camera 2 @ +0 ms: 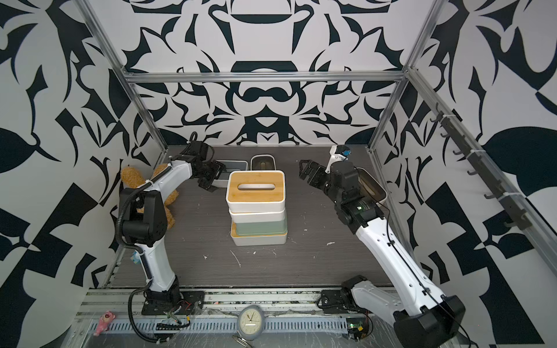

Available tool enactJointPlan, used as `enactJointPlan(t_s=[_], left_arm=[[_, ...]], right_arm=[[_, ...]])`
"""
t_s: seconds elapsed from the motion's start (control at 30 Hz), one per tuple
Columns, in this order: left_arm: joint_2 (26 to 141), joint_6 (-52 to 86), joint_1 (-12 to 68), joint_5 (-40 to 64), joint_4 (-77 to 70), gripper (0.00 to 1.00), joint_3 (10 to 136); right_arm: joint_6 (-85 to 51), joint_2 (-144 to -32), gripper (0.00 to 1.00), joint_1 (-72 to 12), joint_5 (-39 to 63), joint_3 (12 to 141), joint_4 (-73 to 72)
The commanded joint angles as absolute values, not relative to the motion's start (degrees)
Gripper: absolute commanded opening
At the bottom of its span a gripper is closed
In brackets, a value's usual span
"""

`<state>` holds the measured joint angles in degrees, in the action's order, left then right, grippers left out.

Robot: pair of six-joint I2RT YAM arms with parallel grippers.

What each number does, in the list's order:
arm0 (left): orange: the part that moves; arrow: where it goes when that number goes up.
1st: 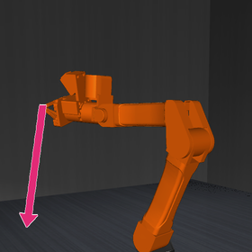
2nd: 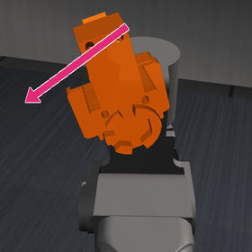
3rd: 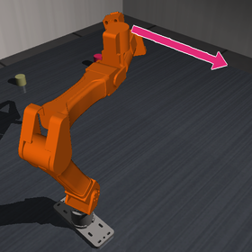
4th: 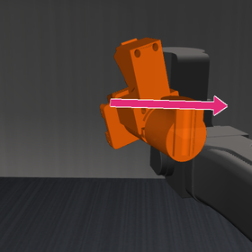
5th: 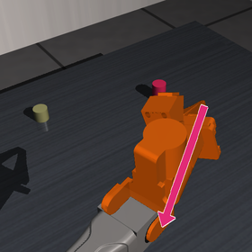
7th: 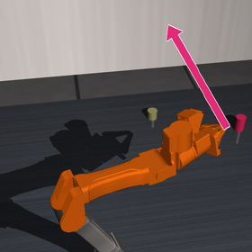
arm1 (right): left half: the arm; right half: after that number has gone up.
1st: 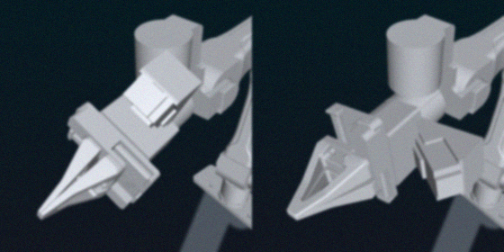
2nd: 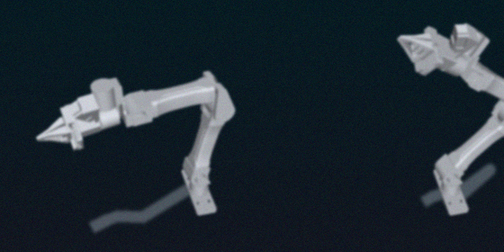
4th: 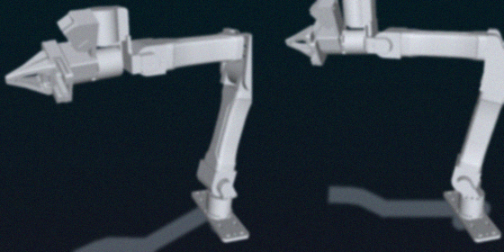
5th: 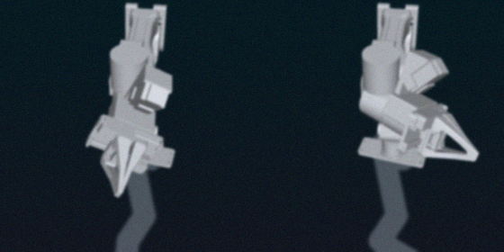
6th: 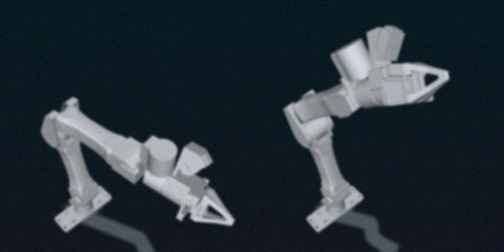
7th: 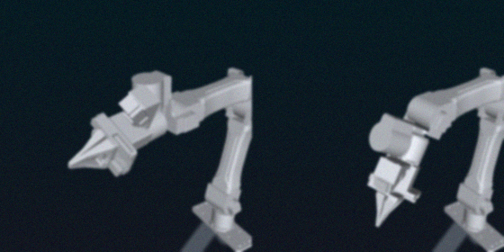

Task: Stack the tissue boxes
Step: Pick up the tissue box from the center of the board.

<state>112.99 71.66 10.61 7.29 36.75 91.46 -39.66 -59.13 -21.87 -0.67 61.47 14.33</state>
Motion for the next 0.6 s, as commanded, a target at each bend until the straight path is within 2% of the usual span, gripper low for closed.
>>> enactJointPlan(t_s=[0.0, 0.17, 0.57], left_arm=[[116.4, 77.8, 11.0, 2.2, 42.1, 0.86, 94.8], [120.4, 80.7, 11.1, 1.6, 42.2, 0.8, 98.3], [128.1, 81.8, 11.4, -1.1, 47.3, 0.84, 107.3]], right_arm=[[-36.6, -55.9, 0.99, -21.8, 0.0, 60.7, 13.0], [-33.9, -52.3, 0.99, -21.9, 0.7, 59.3, 14.7], [-30.8, -44.9, 0.99, -21.8, 1.6, 54.9, 17.4]])
